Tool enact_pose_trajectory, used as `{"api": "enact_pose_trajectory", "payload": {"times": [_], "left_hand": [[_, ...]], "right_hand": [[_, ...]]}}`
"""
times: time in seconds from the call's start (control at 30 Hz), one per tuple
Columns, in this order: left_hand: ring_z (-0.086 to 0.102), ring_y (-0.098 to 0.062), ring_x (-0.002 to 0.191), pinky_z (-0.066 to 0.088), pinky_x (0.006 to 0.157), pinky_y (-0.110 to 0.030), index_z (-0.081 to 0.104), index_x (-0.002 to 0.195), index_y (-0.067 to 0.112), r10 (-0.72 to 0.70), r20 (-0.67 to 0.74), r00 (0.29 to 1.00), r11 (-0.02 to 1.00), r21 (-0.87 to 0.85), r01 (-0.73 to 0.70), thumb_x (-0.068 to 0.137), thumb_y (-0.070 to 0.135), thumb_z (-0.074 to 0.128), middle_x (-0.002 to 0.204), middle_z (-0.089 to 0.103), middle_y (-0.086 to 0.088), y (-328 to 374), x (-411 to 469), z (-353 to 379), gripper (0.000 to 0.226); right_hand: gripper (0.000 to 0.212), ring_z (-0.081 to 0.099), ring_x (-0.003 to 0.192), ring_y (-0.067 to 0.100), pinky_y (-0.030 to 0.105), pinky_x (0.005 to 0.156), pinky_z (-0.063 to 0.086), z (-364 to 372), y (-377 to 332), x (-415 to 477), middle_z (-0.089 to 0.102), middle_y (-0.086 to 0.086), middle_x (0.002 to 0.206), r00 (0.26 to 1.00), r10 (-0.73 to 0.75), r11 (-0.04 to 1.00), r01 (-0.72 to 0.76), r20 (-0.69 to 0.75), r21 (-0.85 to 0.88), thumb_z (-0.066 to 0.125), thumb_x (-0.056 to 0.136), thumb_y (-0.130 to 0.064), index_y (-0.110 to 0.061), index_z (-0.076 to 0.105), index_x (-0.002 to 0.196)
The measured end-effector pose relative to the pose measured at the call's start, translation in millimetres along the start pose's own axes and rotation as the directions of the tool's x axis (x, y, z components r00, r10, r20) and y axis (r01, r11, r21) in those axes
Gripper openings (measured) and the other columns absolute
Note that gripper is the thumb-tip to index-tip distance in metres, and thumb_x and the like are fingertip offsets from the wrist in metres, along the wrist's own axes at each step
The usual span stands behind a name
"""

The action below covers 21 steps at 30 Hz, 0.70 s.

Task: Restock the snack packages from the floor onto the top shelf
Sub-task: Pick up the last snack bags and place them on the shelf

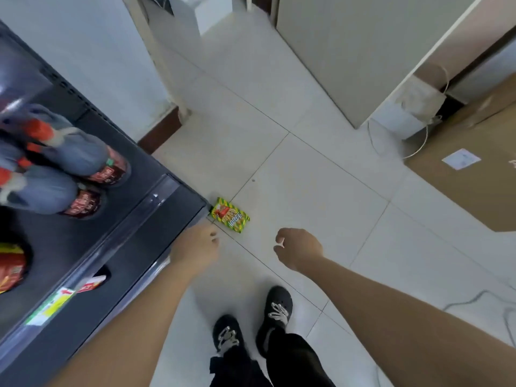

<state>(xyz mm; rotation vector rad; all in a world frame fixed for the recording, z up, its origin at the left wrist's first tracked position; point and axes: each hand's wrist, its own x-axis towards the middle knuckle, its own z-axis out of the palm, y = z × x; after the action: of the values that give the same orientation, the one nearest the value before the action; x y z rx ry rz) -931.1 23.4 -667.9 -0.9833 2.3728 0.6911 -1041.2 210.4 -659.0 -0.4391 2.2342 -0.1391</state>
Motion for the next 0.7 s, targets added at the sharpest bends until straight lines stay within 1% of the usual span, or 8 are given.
{"api": "enact_pose_trajectory", "payload": {"times": [0.07, 0.13, 0.27, 0.37, 0.4, 0.47, 0.6, 0.7], "left_hand": [[0.061, -0.027, 0.106, 0.049, 0.082, -0.034, 0.066, 0.104, 0.016, 0.002, 0.02, 1.0, 1.0, 0.011, -0.002, 0.091, 0.023, 0.049, 0.116, 0.068, -0.004, -3, 35, 22, 0.022], [0.061, -0.026, 0.107, 0.049, 0.083, -0.034, 0.066, 0.111, 0.015, 0.007, 0.032, 0.999, 0.999, 0.038, -0.009, 0.092, 0.022, 0.048, 0.118, 0.067, -0.003, -7, 71, 44, 0.027], [0.062, -0.024, 0.096, 0.053, 0.077, -0.036, 0.068, 0.105, 0.011, 0.056, 0.04, 0.998, 0.993, 0.104, -0.06, 0.092, 0.021, 0.046, 0.108, 0.067, -0.006, -17, 143, 94, 0.028], [0.059, -0.025, 0.096, 0.048, 0.073, -0.035, 0.066, 0.109, 0.012, 0.079, 0.069, 0.994, 0.985, 0.145, -0.089, 0.094, 0.021, 0.046, 0.109, 0.065, -0.008, -28, 197, 132, 0.026], [0.058, -0.027, 0.097, 0.048, 0.074, -0.036, 0.066, 0.11, 0.012, 0.091, 0.083, 0.992, 0.983, 0.151, -0.103, 0.093, 0.02, 0.047, 0.111, 0.064, -0.01, -30, 213, 143, 0.026], [0.057, -0.032, 0.105, 0.05, 0.084, -0.041, 0.064, 0.115, 0.009, 0.105, 0.118, 0.987, 0.981, 0.152, -0.123, 0.092, 0.02, 0.051, 0.117, 0.059, -0.014, -35, 245, 165, 0.029], [0.049, -0.034, 0.119, 0.043, 0.097, -0.042, 0.047, 0.131, 0.006, 0.032, 0.141, 0.99, 0.988, 0.144, -0.052, 0.093, 0.019, 0.052, 0.141, 0.036, -0.014, -49, 303, 207, 0.04], [0.036, -0.036, 0.135, 0.037, 0.11, -0.044, 0.016, 0.151, 0.008, -0.077, 0.172, 0.982, 0.996, 0.053, 0.069, 0.092, 0.005, 0.051, 0.159, 0.003, -0.015, -58, 341, 234, 0.069]], "right_hand": [[0.027, 0.058, 0.109, 0.021, 0.025, 0.073, 0.039, 15, 6, 34, 0.061, -0.002, 0.118, 1.0, 0.018, 1.0, -0.019, 0.024, 0.018, 0.047, 0.094, -0.026, -0.026, 0.058, 0.119], [0.028, 0.057, 0.11, 0.021, 0.025, 0.073, 0.039, 33, 13, 69, 0.061, -0.002, 0.119, 0.999, 0.032, 0.999, -0.034, 0.038, 0.04, 0.047, 0.095, -0.027, -0.026, 0.057, 0.121], [0.029, 0.057, 0.109, 0.022, 0.027, 0.073, 0.04, 75, 25, 142, 0.062, -0.001, 0.118, 0.996, 0.07, 0.993, -0.075, 0.058, 0.095, 0.046, 0.095, -0.028, -0.025, 0.057, 0.122], [0.029, 0.058, 0.108, 0.022, 0.027, 0.073, 0.042, 109, 32, 196, 0.062, -0.001, 0.118, 0.991, 0.113, 0.985, -0.12, 0.067, 0.125, 0.047, 0.095, -0.028, -0.026, 0.057, 0.122], [0.029, 0.058, 0.108, 0.022, 0.027, 0.074, 0.042, 120, 34, 213, 0.062, -0.001, 0.118, 0.99, 0.125, 0.982, -0.134, 0.07, 0.134, 0.047, 0.095, -0.028, -0.026, 0.057, 0.122], [0.028, 0.057, 0.11, 0.022, 0.027, 0.075, 0.042, 143, 38, 244, 0.062, 0.0, 0.118, 0.986, 0.149, 0.973, -0.16, 0.078, 0.167, 0.047, 0.095, -0.027, -0.024, 0.058, 0.121], [0.029, 0.056, 0.113, 0.021, 0.028, 0.077, 0.042, 190, 37, 295, 0.061, 0.0, 0.121, 0.985, 0.142, 0.957, -0.163, 0.103, 0.241, 0.049, 0.095, -0.027, -0.022, 0.058, 0.122], [0.032, 0.057, 0.112, 0.021, 0.029, 0.081, 0.045, 222, 34, 328, 0.062, -0.001, 0.122, 0.984, 0.129, 0.934, -0.162, 0.123, 0.32, 0.051, 0.094, -0.028, -0.023, 0.058, 0.125]]}}
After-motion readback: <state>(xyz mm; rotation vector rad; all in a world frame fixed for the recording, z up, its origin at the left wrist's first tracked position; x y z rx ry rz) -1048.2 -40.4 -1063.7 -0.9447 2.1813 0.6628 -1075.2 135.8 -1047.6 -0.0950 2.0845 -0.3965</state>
